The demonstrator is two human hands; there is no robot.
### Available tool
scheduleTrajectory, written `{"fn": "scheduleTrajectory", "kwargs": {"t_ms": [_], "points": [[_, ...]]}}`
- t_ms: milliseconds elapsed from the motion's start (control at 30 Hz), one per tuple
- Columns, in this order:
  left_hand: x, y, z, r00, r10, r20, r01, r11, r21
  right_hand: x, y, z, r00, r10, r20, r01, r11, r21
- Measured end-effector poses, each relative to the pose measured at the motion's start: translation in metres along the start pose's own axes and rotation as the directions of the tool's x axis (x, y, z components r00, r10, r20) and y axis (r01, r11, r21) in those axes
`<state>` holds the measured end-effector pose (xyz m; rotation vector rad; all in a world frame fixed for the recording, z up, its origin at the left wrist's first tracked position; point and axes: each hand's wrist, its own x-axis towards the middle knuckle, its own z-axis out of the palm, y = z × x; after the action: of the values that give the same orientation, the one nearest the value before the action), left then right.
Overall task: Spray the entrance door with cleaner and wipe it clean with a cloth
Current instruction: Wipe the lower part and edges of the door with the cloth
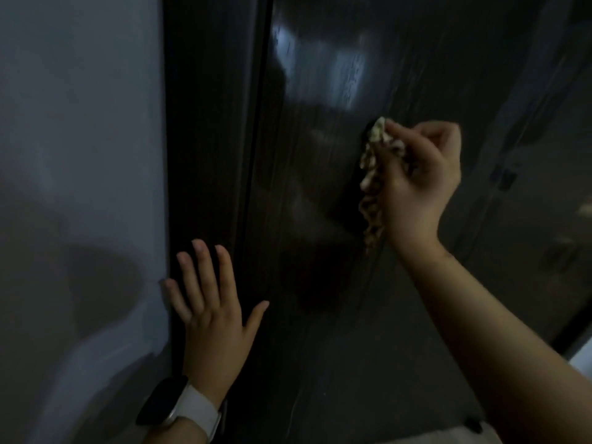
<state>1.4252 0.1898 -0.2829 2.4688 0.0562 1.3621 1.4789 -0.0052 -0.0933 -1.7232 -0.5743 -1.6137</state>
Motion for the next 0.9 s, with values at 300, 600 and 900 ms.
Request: {"fn": "scheduleTrajectory", "kwargs": {"t_ms": [300, 600, 900], "points": [[-0.002, 0.000, -0.022, 0.999, -0.050, -0.012, 0.050, 0.998, -0.043, -0.153, 0.017, -0.015, 0.807, -0.273, 0.524, 0.317, 0.948, 0.006], [-0.003, -0.008, -0.035, 0.997, 0.003, 0.080, -0.001, 1.000, -0.023, -0.049, -0.039, 0.019, 0.959, -0.081, 0.271, 0.080, 0.997, 0.017], [-0.002, -0.010, -0.045, 0.986, 0.013, 0.165, -0.012, 1.000, -0.008, -0.190, -0.036, 0.039, 0.828, -0.251, 0.502, 0.237, 0.967, 0.092]]}}
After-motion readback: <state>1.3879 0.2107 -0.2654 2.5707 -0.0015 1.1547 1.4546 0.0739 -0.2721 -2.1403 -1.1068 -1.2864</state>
